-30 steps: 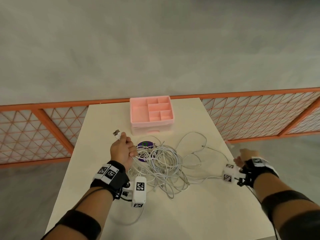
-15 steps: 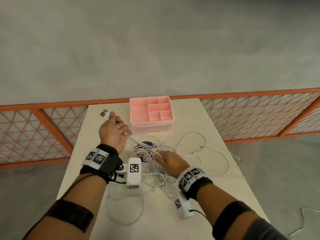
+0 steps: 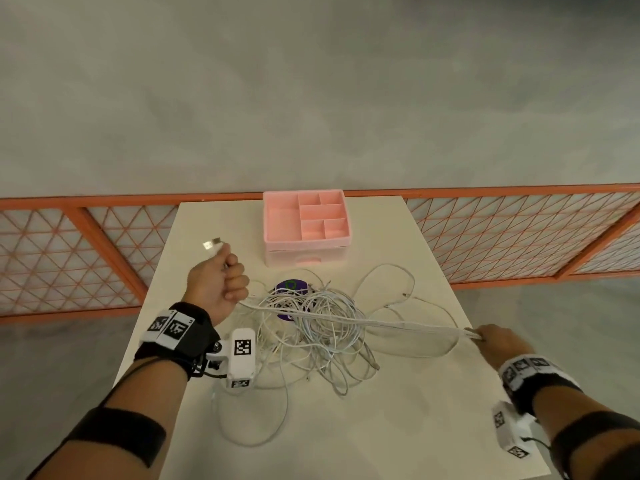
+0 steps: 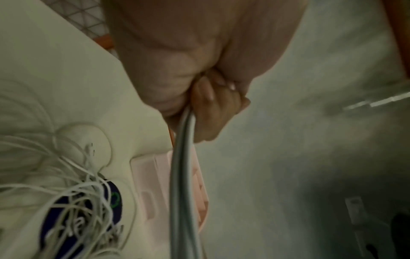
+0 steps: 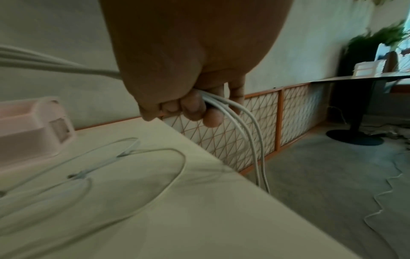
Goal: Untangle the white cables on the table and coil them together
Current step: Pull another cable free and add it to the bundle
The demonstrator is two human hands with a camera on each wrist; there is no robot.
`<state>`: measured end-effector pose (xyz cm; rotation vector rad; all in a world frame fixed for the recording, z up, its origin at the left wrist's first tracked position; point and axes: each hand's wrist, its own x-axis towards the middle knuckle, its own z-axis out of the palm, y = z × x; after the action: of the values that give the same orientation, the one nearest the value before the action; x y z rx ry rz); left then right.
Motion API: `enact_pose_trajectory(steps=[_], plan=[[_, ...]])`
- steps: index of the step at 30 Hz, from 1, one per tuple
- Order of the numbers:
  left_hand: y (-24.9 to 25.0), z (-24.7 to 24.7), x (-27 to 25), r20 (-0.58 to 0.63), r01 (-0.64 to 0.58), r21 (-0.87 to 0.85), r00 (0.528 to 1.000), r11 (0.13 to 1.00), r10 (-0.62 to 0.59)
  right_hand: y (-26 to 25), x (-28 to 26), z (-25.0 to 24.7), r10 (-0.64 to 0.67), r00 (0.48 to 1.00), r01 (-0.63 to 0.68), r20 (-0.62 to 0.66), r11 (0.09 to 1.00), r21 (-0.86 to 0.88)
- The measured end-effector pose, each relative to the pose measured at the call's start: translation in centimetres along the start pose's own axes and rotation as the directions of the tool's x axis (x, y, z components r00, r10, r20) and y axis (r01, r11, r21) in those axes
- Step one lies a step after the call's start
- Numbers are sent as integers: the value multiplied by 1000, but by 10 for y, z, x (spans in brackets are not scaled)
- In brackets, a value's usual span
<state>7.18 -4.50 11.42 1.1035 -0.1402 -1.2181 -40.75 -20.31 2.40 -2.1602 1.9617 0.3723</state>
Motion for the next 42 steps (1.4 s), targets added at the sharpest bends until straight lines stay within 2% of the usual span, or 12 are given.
enact_pose_trajectory(steps=[4, 6, 9, 12, 15, 19, 23, 28, 31, 34, 40, 42], plan=[[-24, 6, -4, 54, 105, 167, 992, 980, -116, 13, 9, -18, 120, 975, -133, -189, 989, -59], [-37, 5, -4, 25, 100, 242, 994, 965, -109, 11, 14, -16, 181, 968, -197, -173, 977, -81], [-54, -4, -6, -37, 72, 395, 997, 916, -63, 5, 15, -2, 165, 985, -156, 51, 978, -135], [-65, -17, -11, -92, 58, 524, 996, 850, -11, -6, 13, 19, 114, 934, -68, 338, 987, -144], [-70, -32, -13, -142, 67, 577, 990, 814, 19, -35, 13, 31, 92, 898, -11, 430, 982, -186], [-73, -48, -12, -162, 68, 638, 986, 767, 48, -116, 11, -5, -198, 952, 195, 235, 980, 36], [-78, -56, -11, -157, 51, 667, 985, 743, 74, -212, -24, -37, -516, 856, 482, 15, 809, 336], [-81, -59, -11, -168, 46, 650, 982, 759, 84, -294, -63, -23, -728, 683, 635, 57, 631, 445], [-80, -59, -10, -156, 23, 638, 983, 770, 100, -313, -74, -2, -733, 638, 619, 236, 670, 410], [-78, -60, -5, -174, -11, 633, 972, 774, 156, -311, -72, 19, -682, 666, 624, 302, 731, 275], [-79, -63, 7, -258, -12, 643, 938, 766, 230, -269, -48, 40, -535, 829, 466, 162, 821, 330], [-83, -62, 7, -250, 5, 678, 942, 735, 225, -264, -44, 35, -470, 882, 408, 43, 805, 430]])
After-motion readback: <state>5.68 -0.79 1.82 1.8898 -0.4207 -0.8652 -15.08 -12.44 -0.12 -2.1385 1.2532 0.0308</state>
